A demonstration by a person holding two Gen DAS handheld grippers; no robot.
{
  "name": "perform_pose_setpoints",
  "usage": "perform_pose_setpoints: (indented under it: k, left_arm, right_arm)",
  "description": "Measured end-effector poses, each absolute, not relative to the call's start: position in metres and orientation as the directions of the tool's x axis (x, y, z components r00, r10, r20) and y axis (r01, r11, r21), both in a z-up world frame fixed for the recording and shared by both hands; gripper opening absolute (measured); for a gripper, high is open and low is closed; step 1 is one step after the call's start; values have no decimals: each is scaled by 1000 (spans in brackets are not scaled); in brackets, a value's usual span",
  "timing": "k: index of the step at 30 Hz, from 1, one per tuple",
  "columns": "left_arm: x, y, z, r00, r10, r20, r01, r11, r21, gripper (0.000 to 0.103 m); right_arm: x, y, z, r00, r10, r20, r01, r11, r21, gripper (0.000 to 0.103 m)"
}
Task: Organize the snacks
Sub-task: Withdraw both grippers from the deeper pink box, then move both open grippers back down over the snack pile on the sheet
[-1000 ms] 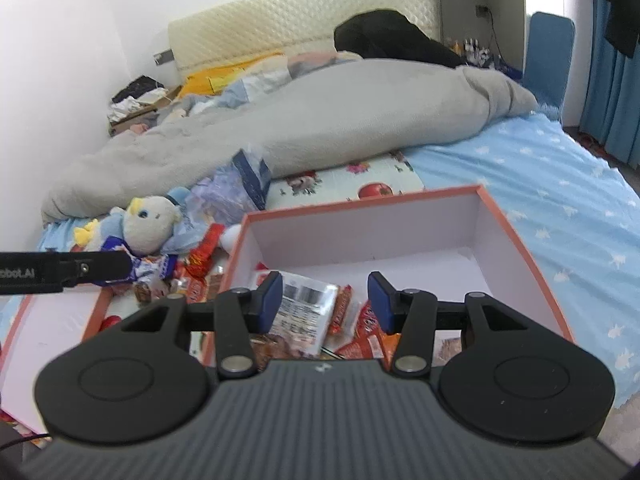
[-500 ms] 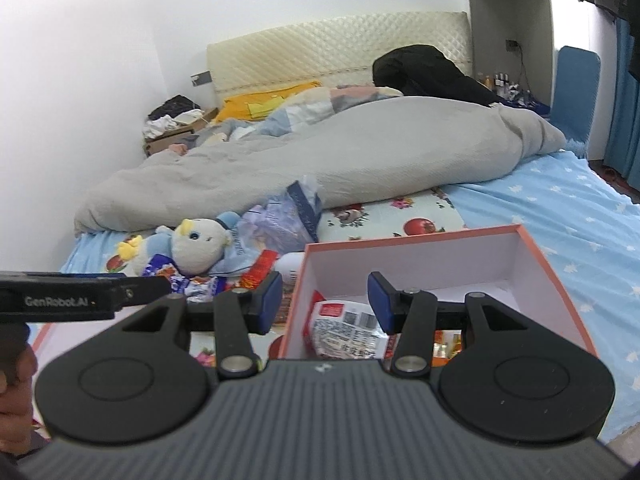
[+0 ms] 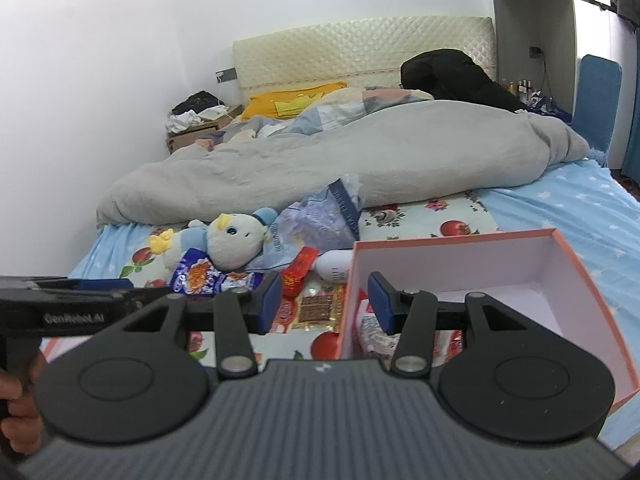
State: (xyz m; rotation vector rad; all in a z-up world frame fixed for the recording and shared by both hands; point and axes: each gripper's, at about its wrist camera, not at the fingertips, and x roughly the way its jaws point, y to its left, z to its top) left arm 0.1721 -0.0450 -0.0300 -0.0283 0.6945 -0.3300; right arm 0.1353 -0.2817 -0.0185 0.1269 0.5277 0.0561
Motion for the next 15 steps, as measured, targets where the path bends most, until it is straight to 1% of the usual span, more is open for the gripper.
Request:
perform_pose_setpoints:
  k: [6, 10, 15]
  left_arm:
    - [168, -27, -39, 713, -312, -628, 294, 946, -135, 69]
    - [162, -14, -47, 712, -310, -630, 298, 946, -129, 69]
    - [155, 0, -66, 686, -330, -649, 295, 941, -166, 69]
  right_arm:
    - [130, -260, -38, 844, 79, -531, -12, 992, 129, 50]
    - [121, -253, -52, 843, 69, -533, 23, 986, 165, 50]
    - [110, -244, -69, 833, 40, -552, 50, 988, 148, 50]
